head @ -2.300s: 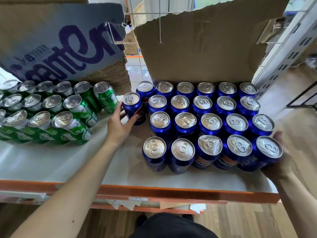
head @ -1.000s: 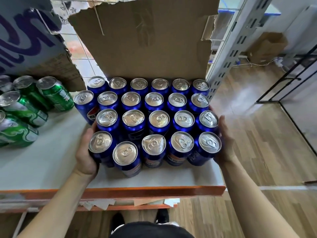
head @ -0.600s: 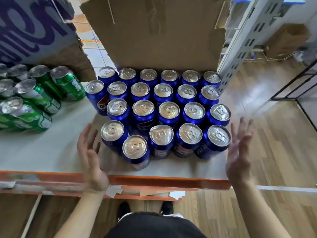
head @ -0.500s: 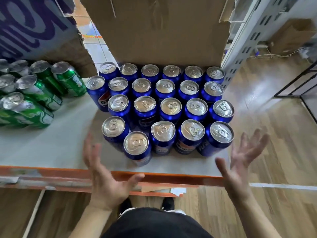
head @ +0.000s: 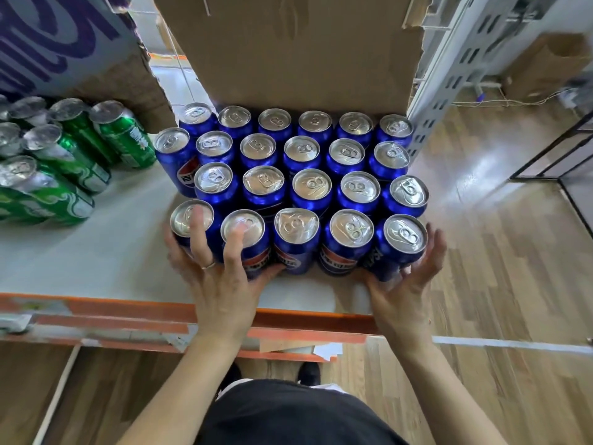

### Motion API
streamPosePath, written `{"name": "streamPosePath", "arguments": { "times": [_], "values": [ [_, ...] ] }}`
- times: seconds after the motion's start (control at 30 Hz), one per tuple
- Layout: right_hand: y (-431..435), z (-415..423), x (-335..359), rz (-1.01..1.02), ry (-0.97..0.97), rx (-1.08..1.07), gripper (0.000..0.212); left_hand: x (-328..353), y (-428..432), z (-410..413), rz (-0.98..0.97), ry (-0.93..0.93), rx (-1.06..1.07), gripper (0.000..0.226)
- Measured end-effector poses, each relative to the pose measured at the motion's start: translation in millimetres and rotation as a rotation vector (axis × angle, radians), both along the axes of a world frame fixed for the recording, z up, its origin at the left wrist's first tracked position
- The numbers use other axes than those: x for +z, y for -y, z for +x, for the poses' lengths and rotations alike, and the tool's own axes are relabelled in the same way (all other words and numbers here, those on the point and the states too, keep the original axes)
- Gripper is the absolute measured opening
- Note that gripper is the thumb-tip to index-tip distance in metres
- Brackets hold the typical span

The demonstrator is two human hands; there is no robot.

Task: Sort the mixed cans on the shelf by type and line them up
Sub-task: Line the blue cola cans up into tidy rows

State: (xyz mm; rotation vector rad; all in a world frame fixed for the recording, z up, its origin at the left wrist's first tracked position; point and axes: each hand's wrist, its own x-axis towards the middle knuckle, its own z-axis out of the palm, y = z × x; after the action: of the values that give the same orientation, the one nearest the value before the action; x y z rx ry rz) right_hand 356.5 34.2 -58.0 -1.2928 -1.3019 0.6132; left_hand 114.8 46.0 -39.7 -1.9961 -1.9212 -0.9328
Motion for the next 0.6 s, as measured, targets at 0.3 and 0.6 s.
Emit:
{"name": "streamPosePath", "arguments": {
  "times": [0.3, 0.6],
  "values": [
    [9, 8, 7, -0.109, 0.066, -0.027, 0.1, 52, -13, 26, -0.094, -0.268, -0.103, 0.08],
    [-1, 14, 12, -0.043, 0.023, 0.0, 0.095, 36, -17, 29, 0.046, -0.271, -0.122, 0.078]
  ]
}}
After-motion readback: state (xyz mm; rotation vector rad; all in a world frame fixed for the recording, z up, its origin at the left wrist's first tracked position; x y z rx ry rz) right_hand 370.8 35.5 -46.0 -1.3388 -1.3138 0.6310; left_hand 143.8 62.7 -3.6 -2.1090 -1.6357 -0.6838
